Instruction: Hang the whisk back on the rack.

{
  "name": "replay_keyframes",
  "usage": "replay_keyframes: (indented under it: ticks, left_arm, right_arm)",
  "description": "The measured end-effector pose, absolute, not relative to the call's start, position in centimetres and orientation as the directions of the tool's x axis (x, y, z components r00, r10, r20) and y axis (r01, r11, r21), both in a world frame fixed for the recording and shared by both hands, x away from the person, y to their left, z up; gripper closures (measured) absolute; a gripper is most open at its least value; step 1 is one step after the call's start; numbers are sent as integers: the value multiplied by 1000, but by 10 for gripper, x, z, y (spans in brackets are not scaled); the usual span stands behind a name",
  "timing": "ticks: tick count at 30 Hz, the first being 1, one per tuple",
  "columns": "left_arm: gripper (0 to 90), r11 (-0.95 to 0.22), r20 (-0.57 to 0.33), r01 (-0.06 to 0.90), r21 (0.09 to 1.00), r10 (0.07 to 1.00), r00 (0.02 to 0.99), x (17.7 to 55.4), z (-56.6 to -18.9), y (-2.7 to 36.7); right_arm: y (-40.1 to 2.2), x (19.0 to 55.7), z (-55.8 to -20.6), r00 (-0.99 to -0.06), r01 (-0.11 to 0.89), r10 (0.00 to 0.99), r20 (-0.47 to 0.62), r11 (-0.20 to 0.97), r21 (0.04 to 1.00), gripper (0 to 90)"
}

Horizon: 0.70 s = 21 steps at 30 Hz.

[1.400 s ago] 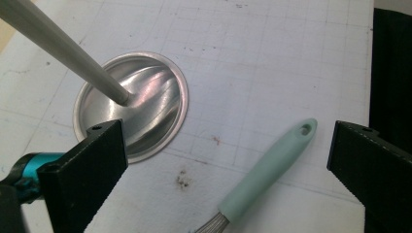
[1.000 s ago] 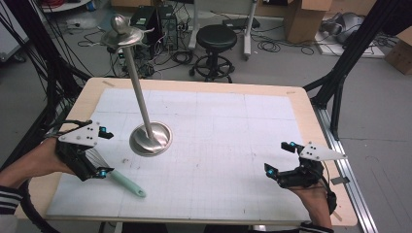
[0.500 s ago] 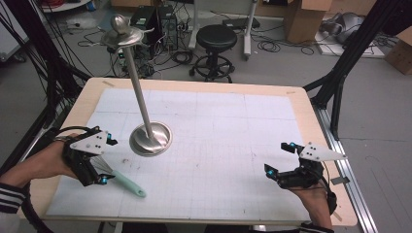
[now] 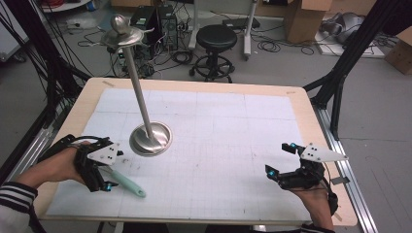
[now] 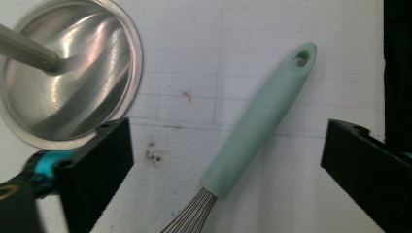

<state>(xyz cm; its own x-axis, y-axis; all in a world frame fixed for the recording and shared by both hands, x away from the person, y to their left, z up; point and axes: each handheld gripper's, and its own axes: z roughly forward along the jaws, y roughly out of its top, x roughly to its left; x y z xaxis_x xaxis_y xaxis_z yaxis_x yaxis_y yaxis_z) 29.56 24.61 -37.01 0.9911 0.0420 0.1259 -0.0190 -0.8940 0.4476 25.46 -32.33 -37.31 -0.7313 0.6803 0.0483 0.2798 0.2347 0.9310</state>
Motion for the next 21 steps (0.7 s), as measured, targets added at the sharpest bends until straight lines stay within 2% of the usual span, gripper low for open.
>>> replay_keyframes:
  ticks: [6, 21]
  left_arm:
    - [112, -916, 107, -13, 401, 33, 994, 297, -380, 245]
    - [275, -955, 89, -33, 295, -7, 996, 299, -398, 239]
  right_arm:
    - [-323, 255, -374, -731, 282, 680, 49, 236, 930, 6]
    - [-322, 256, -374, -737, 279, 675, 49, 237, 931, 6]
